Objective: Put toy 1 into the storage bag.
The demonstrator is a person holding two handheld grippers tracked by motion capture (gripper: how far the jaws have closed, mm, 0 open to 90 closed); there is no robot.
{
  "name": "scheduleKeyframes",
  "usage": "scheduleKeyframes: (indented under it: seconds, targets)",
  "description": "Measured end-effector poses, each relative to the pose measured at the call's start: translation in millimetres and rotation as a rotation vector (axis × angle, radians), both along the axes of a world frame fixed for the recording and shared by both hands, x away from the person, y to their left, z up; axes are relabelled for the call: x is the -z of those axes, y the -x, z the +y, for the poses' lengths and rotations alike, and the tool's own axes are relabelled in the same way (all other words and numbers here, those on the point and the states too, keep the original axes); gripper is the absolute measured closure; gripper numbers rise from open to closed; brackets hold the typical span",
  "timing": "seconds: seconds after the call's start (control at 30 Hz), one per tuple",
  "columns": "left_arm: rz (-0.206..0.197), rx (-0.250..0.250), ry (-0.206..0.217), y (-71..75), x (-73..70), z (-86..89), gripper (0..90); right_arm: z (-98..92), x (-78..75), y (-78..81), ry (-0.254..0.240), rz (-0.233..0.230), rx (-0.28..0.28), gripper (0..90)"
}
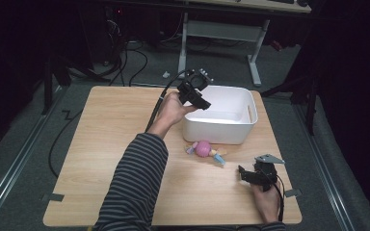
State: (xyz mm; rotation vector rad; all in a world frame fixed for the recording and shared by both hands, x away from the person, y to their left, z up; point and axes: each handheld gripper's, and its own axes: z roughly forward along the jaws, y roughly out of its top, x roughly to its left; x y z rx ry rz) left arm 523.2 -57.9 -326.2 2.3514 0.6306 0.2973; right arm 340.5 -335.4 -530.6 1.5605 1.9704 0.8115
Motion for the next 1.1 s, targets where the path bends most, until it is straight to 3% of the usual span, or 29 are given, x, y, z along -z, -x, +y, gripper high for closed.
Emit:
scheduleKeyframes:
  seconds: [0.47, 1.1]
  targets:
    - [-0.022, -0.033, 0.043, 11.8, -12.8, 38.6, 47.2, 0.2, -0.1, 0.1, -0.002, 0.002, 0.001, 21.4]
    - [-0.033, -0.074, 0.075, 26.7, -6.7, 85.0, 46.7, 0.3, 0.1, 0.1, -0.002, 0.000, 0.002, 21.5]
